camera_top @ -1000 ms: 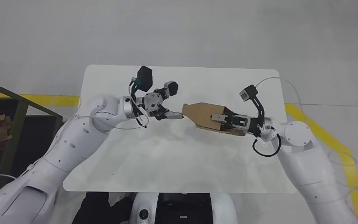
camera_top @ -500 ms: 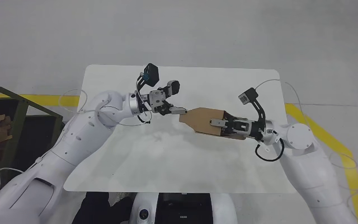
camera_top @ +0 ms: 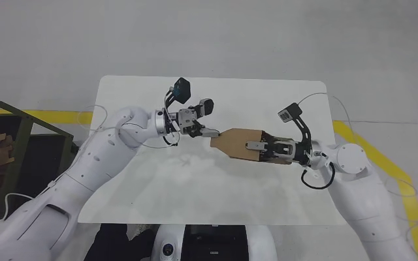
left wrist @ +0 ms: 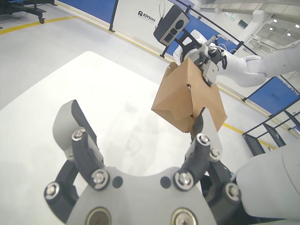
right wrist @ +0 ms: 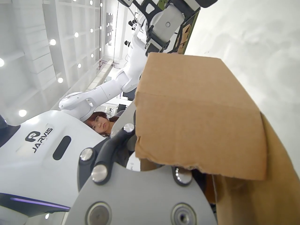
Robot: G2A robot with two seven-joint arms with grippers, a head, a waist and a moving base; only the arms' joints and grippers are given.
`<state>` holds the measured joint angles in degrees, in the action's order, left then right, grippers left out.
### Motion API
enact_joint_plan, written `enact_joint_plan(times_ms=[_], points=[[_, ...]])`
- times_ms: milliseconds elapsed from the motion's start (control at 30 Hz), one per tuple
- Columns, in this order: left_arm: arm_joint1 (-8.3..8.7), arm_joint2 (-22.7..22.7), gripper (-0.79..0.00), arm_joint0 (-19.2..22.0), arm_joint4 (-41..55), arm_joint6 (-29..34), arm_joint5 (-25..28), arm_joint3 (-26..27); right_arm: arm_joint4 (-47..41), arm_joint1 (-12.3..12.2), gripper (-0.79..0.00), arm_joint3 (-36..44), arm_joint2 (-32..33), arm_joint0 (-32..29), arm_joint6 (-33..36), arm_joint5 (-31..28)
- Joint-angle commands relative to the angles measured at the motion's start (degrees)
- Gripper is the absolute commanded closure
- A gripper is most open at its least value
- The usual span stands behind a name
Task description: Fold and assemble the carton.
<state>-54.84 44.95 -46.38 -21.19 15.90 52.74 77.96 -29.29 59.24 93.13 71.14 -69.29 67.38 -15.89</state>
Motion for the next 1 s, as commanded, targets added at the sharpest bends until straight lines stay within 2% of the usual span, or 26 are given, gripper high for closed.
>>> enact_joint_plan(times_ms=[0,333,967], points=[[-0.21,-0.09,-0.785,0.13,0.62,0.45,0.57,-0.35,-0.93,0.02,0.000,-0.08,-0.12,0.10,0.77,-0.02],[-0.83,0.84,-0.785,0.17,2.31,1.14,2.26,-1.36,-1.70,0.04,0.000,-0.49,-0.49,0.53,1.66,-0.24],[-3.18,-1.28,-0.785,1.04,3.75,3.41,3.42,-3.11,-3.01,-0.06,0.000,-0.47,-0.45,0.49,2.86,-0.39]])
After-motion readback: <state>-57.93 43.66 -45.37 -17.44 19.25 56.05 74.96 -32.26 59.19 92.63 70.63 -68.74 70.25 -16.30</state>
